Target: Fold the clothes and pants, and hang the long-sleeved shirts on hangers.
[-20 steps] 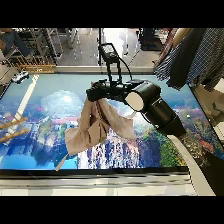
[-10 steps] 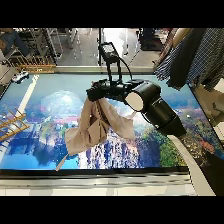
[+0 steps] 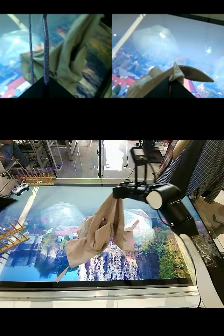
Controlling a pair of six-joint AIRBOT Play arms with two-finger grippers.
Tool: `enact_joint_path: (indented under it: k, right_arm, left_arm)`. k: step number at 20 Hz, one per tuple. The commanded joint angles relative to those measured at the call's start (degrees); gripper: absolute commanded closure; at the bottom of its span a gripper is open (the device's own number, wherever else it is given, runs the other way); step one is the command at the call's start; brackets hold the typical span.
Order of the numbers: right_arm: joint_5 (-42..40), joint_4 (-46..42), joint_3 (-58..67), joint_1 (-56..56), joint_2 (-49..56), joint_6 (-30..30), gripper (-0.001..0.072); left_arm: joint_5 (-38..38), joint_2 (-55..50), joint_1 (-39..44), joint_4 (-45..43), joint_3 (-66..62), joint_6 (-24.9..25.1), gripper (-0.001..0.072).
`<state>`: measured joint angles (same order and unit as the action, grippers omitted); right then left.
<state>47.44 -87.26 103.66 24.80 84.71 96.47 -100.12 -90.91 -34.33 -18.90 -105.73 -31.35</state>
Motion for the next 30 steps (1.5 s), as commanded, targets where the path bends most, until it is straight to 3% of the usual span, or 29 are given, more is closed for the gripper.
enact_joint_path:
  k: [1,6,12,21,23,25,30]
  right_arm:
    - [0.5,0.0,0.0,-5.4,0.0,-1.6,0.0691]
    - [2.4,0.5,0.0,-6.9,0.0,-7.4,0.0691]
    - [4.5,0.7,0.0,-6.9,0.0,-10.7,0.0690]
    - [4.7,3.2,0.0,-6.9,0.0,-12.0,0.0691]
    - [4.6,8.9,0.0,-6.4,0.0,-17.7,0.0691]
    - [5.9,13.8,0.1,-4.1,0.0,-27.1,0.0691]
    - [21.7,18.9,5.7,6.2,-0.2,-47.7,0.0691]
  left_arm:
    - [-5.8,0.2,13.1,-2.9,5.1,1.9,0.0690]
    - [-2.4,-2.0,24.0,-5.5,8.5,3.7,0.0690]
    - [12.2,-3.3,24.1,-4.6,8.5,3.5,0.0691]
    - [10.7,-3.3,22.6,-1.3,8.5,4.0,0.0690]
    - [10.1,-3.3,23.6,-1.2,8.5,4.6,0.0689]
    - [9.1,-3.4,24.6,-1.2,8.5,6.4,0.0689]
    - [6.1,-6.8,25.2,-1.6,8.5,7.0,0.0689]
